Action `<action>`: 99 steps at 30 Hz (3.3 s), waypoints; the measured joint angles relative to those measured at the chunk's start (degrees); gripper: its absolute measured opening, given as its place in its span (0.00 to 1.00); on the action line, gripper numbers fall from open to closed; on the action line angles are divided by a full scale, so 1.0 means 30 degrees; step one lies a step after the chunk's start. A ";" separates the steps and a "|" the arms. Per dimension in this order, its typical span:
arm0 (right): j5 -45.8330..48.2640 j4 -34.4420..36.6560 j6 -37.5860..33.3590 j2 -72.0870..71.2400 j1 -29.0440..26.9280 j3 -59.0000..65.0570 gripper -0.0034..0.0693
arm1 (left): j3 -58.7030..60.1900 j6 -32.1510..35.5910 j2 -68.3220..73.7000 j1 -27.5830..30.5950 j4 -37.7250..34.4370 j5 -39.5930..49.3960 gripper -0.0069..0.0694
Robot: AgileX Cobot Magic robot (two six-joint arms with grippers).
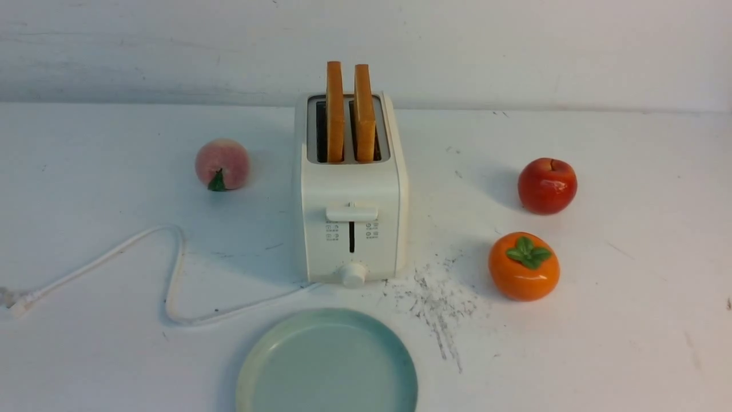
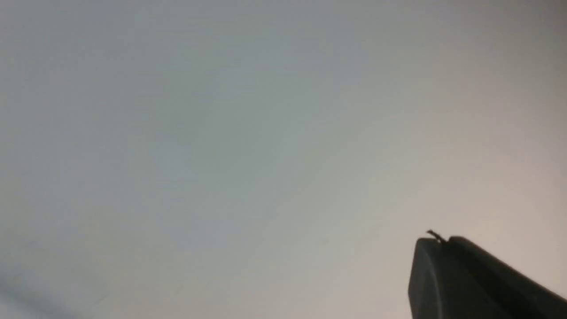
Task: Take toasted bread from bread machine on white table place on plate.
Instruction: 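Reach for a toast slice standing in the toaster with the left gripper, then place the slice of bread on the plate with the left gripper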
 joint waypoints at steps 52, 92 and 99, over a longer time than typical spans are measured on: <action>2.3133 -0.0066 -0.9780 1.0741 0.1499 -1.0697 0.05 | -2.0763 1.0570 3.1627 -0.8105 -0.2761 0.9923 0.39; 2.3133 -0.0066 -0.9962 1.0741 0.1499 -1.0697 0.09 | -2.0965 1.1753 2.1784 -0.8105 -0.0988 1.5277 0.14; 2.3133 -0.0088 -0.9962 1.0741 0.1499 -1.0697 0.09 | -1.9784 1.3326 2.1298 -0.8105 -0.2570 1.8918 0.14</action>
